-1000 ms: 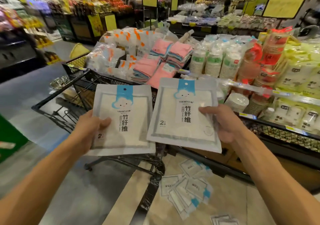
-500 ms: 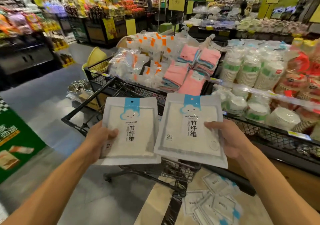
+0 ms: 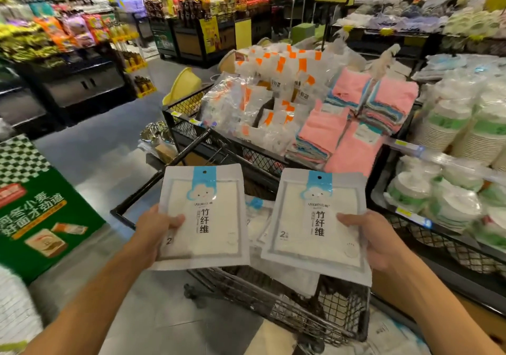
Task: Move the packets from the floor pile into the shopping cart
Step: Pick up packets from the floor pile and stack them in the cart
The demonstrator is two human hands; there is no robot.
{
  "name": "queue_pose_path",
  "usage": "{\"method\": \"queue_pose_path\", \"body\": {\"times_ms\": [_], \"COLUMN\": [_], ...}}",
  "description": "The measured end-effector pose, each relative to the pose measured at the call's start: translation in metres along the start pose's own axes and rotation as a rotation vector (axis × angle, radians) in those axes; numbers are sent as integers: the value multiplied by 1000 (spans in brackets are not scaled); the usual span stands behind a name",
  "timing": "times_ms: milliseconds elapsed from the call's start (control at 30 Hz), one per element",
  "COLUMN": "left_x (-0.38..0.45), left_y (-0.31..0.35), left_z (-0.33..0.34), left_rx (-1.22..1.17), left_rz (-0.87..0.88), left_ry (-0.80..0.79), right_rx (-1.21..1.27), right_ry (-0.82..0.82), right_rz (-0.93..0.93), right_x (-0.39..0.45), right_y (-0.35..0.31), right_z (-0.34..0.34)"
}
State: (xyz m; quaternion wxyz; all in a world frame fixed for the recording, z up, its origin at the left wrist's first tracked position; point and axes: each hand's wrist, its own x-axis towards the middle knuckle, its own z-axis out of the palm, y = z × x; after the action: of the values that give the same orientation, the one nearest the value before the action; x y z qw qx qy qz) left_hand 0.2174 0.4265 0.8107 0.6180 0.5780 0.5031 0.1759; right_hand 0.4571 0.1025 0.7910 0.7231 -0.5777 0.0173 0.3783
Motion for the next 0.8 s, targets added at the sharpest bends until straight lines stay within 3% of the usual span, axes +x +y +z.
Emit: {"method": "queue_pose_path", "body": {"times_ms": [300, 633, 800], "left_x": [106, 253, 310], "left_y": [3, -32, -72], "left_z": [48, 101, 124], "left_rx": [51, 195, 251], "left_rz": [-54, -135, -208], "left_ry": [-173, -404, -418], "right_rx": [46, 68, 69], "right_ry": [117, 440, 574], "right_rz": [50, 118, 215], "right_x": [63, 116, 151], "right_y": [8, 58, 90], "right_z": [7, 20, 30]}}
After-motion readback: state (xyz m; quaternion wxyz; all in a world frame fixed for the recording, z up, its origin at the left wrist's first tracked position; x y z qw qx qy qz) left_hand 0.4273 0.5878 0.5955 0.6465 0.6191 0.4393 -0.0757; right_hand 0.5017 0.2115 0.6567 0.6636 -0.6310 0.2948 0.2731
